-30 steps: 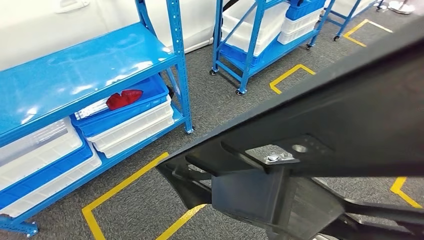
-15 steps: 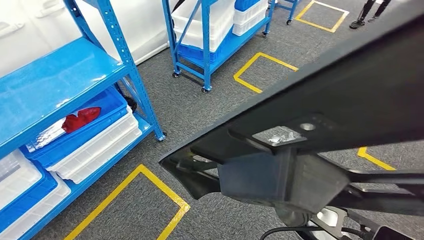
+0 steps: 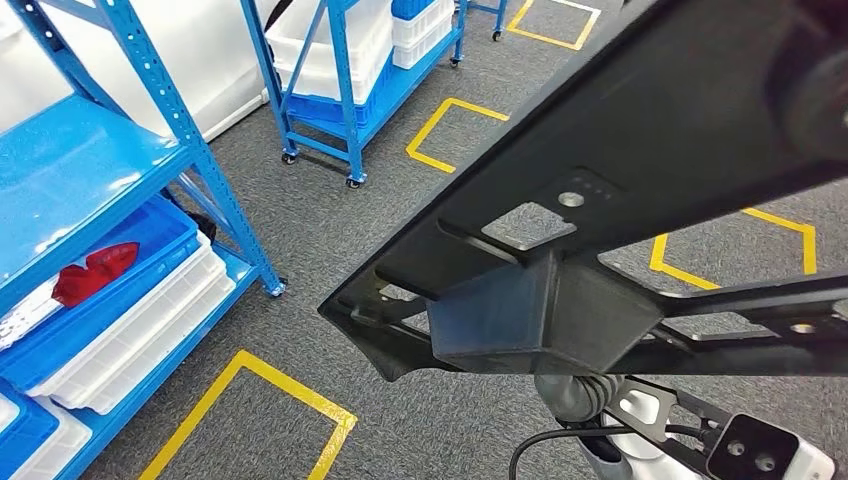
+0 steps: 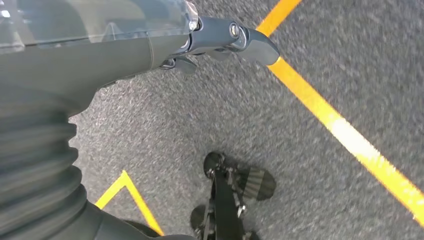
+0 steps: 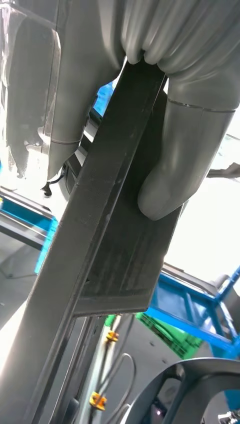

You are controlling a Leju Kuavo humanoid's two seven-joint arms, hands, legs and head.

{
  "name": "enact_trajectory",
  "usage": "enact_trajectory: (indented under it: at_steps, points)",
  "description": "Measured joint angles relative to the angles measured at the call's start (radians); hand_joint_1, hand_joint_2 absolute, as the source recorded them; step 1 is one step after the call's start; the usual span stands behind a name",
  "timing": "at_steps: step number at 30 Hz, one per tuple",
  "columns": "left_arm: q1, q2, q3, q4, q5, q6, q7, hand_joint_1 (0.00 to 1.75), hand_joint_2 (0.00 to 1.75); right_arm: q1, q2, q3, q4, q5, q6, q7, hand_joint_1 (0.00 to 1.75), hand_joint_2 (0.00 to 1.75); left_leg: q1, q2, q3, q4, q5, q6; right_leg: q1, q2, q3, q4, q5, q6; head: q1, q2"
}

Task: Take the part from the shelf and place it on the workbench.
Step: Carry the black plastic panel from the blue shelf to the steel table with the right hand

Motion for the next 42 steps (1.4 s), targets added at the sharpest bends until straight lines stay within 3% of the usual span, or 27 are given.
enact_trajectory:
  at_steps: [2,4,5,7,8,10,11,13,14,15,16,18,20,22,23,25,27,29,30,31,32,34,35,37,38,40,42]
  points:
    - [-0.002,-0.004,0.001,0.0,0.002,-0.015,0.011,0.0,1.75,-0.001,0.001,-0.005,0.009,0.002,0.003,0.0,1.75,1.75,-0.001,0.022,0.003,0.003,-0.006,-0.006,0.003,-0.038,0.07,-0.131,0.057,-0.004,0.0,0.0]
    - [-0.003,-0.009,0.001,0.0,0.003,-0.021,0.015,0.0,1.75,-0.004,0.003,-0.007,0.02,-0.003,0.009,0.0,1.75,1.75,-0.006,0.04,0.007,0.006,-0.013,-0.015,0.012,-0.073,0.115,-0.221,0.079,-0.016,0.0,0.0]
    - [-0.003,-0.013,0.001,0.0,0.004,-0.019,0.016,0.0,1.75,-0.006,0.003,-0.01,0.028,-0.011,0.016,0.0,1.75,1.75,-0.008,0.05,0.009,0.005,-0.015,-0.02,0.017,-0.077,0.118,-0.231,0.074,-0.022,0.0,0.0]
    - [-0.003,-0.022,0.002,0.0,0.007,-0.006,0.014,0.0,1.75,-0.007,0.002,-0.019,0.046,-0.032,0.038,0.0,1.75,1.75,-0.009,0.067,0.015,0.002,-0.02,-0.031,0.017,-0.051,0.117,-0.236,0.077,-0.033,0.0,0.0]
    - [-0.003,-0.027,0.002,0.0,0.008,0.006,0.015,0.0,1.75,-0.008,0.0,-0.026,0.055,-0.042,0.052,0.0,1.75,1.75,-0.008,0.06,0.016,0.006,-0.026,-0.036,0.015,-0.04,0.12,-0.241,0.079,-0.039,0.0,0.0]
    - [-0.002,-0.036,0.002,0.0,0.005,0.035,0.025,0.0,1.75,-0.008,-0.004,-0.043,0.074,-0.06,0.078,0.0,1.75,1.75,-0.004,0.015,-0.008,0.069,-0.069,-0.043,0.008,-0.019,0.124,-0.251,0.086,-0.049,0.0,0.0]
    - [0.0,-0.039,0.002,0.0,0.003,0.052,0.034,0.0,1.75,-0.008,-0.006,-0.053,0.084,-0.069,0.087,0.0,1.75,1.75,-0.002,-0.011,-0.036,0.131,-0.102,-0.045,0.009,-0.009,0.124,-0.252,0.087,-0.052,0.0,0.0]
    - [0.006,-0.041,0.002,0.002,-0.001,0.083,0.052,0.0,1.75,-0.006,-0.01,-0.069,0.102,-0.081,0.099,0.0,1.75,1.75,-0.002,-0.031,-0.097,0.256,-0.151,-0.048,0.009,0.016,0.123,-0.251,0.087,-0.055,0.0,0.0]
    - [0.01,-0.041,0.002,0.002,-0.003,0.095,0.058,0.0,1.75,-0.004,-0.013,-0.076,0.11,-0.085,0.101,0.0,1.75,1.75,-0.001,-0.034,-0.113,0.282,-0.149,-0.049,0.009,0.03,0.123,-0.25,0.087,-0.055,0.0,0.0]
    - [0.013,-0.041,0.002,0.002,-0.005,0.106,0.061,0.0,1.75,-0.001,-0.016,-0.083,0.116,-0.087,0.102,0.0,1.75,1.75,0.0,-0.036,-0.111,0.27,-0.128,-0.049,0.008,0.046,0.123,-0.248,0.087,-0.054,0.0,0.0]
    - [0.015,-0.041,0.002,0.003,-0.007,0.115,0.064,0.0,1.75,0.002,-0.018,-0.089,0.12,-0.089,0.102,0.0,1.75,1.75,0.002,-0.041,-0.092,0.221,-0.091,-0.049,0.007,0.061,0.124,-0.246,0.086,-0.051,0.0,0.0]
    - [0.018,-0.042,0.002,0.003,-0.01,0.119,0.069,0.0,1.75,0.01,-0.022,-0.1,0.124,-0.09,0.101,0.0,1.75,1.75,0.009,-0.083,-0.04,0.09,-0.025,-0.048,0.006,0.087,0.12,-0.236,0.083,-0.042,0.0,0.0]
    - [0.02,-0.044,0.002,0.004,-0.01,0.089,0.076,0.0,1.75,0.025,-0.024,-0.107,0.123,-0.082,0.097,-0.001,1.75,1.75,0.011,-0.119,-0.015,0.029,-0.01,-0.041,0.005,0.107,0.112,-0.229,0.082,-0.028,0.0,0.0]
    - [0.02,-0.049,0.001,0.004,-0.01,0.056,0.082,0.0,1.75,0.063,-0.022,-0.111,0.109,-0.058,0.092,-0.001,1.75,1.75,0.008,-0.11,-0.011,0.024,-0.011,-0.028,0.002,0.125,0.107,-0.231,0.086,-0.013,0.0,0.0]
    - [0.02,-0.052,0.001,0.004,-0.01,0.049,0.084,0.0,1.75,0.09,-0.018,-0.112,0.095,-0.044,0.089,-0.001,1.75,1.75,0.008,-0.1,-0.009,0.02,-0.009,-0.021,0.002,0.12,0.105,-0.228,0.084,-0.007,0.0,0.0]
    - [0.022,-0.057,0.001,0.004,-0.006,0.045,0.086,0.0,1.75,0.14,-0.006,-0.11,0.065,-0.019,0.087,-0.001,1.75,1.75,0.009,-0.076,-0.005,0.012,-0.005,-0.007,0.003,0.074,0.081,-0.177,0.052,0.0,0.0,0.0]
    - [0.027,-0.059,0.001,0.004,0.001,0.041,0.085,0.0,1.75,0.174,0.003,-0.107,0.041,-0.006,0.089,-0.001,1.75,1.75,0.003,-0.048,-0.005,0.011,-0.006,0.001,0.003,0.022,0.021,-0.053,-0.01,0.004,0.0,0.0]
    - [0.03,-0.06,0.001,0.005,0.008,0.034,0.077,0.0,1.75,0.206,0.011,-0.106,0.023,-0.004,0.102,-0.001,1.75,1.75,-0.001,-0.02,-0.004,0.012,-0.009,0.003,0.002,0.007,-0.026,0.043,-0.04,0.006,0.0,0.0]
    - [0.029,-0.061,0.002,0.004,0.011,0.031,0.071,0.0,1.75,0.219,0.014,-0.106,0.016,-0.004,0.112,-0.001,1.75,1.75,-0.003,-0.007,-0.003,0.012,-0.011,0.004,0.002,0.003,-0.023,0.041,-0.03,0.005,0.0,0.0]
    - [0.029,-0.062,0.003,0.004,0.015,0.03,0.065,0.0,1.75,0.23,0.016,-0.107,0.007,-0.004,0.122,-0.001,1.75,1.75,-0.004,0.006,-0.001,0.012,-0.013,0.003,0.003,-0.003,0.0,0.0,-0.004,0.001,0.0,0.0]
    - [0.028,-0.063,0.004,0.004,0.017,0.029,0.06,0.0,1.75,0.237,0.019,-0.109,-0.001,-0.005,0.129,-0.001,1.75,1.75,-0.006,0.018,0.003,0.012,-0.016,0.001,0.006,-0.018,0.039,-0.07,0.027,-0.005,0.0,0.0]
    - [0.028,-0.066,0.006,0.004,0.017,0.027,0.054,0.0,1.75,0.245,0.024,-0.116,-0.016,-0.004,0.136,-0.001,1.75,1.75,-0.011,0.039,0.01,0.012,-0.023,-0.007,0.018,-0.056,0.107,-0.192,0.061,-0.021,0.0,0.0]
    - [0.027,-0.066,0.007,0.004,0.015,0.024,0.053,0.0,1.75,0.246,0.026,-0.12,-0.021,-0.004,0.134,-0.001,1.75,1.75,-0.012,0.049,0.013,0.012,-0.026,-0.011,0.024,-0.066,0.123,-0.222,0.064,-0.028,0.0,0.0]
    - [0.025,-0.067,0.007,0.004,0.01,0.021,0.053,0.0,1.75,0.247,0.028,-0.129,-0.025,-0.009,0.123,-0.001,1.75,1.75,-0.013,0.068,0.02,0.008,-0.03,-0.021,0.028,-0.052,0.123,-0.231,0.062,-0.036,0.0,0.0]
    - [0.022,-0.068,0.006,0.004,0.008,0.021,0.053,0.0,1.75,0.247,0.028,-0.136,-0.025,-0.013,0.115,-0.001,1.75,1.75,-0.012,0.067,0.023,0.009,-0.034,-0.026,0.026,-0.041,0.126,-0.236,0.065,-0.04,0.0,0.0]
    - [0.02,-0.068,0.006,0.004,0.004,0.022,0.053,0.0,1.75,0.239,0.029,-0.148,-0.022,-0.022,0.104,-0.001,1.75,1.75,-0.01,0.028,0.011,0.048,-0.065,-0.034,0.018,-0.02,0.132,-0.248,0.072,-0.051,0.0,0.0]
    - [0.021,-0.068,0.006,0.004,0.001,0.024,0.054,0.0,1.75,0.23,0.033,-0.155,-0.016,-0.024,0.099,-0.002,1.75,1.75,-0.008,-0.022,-0.041,0.163,-0.127,-0.039,0.015,0.001,0.134,-0.252,0.075,-0.057,0.0,0.0]
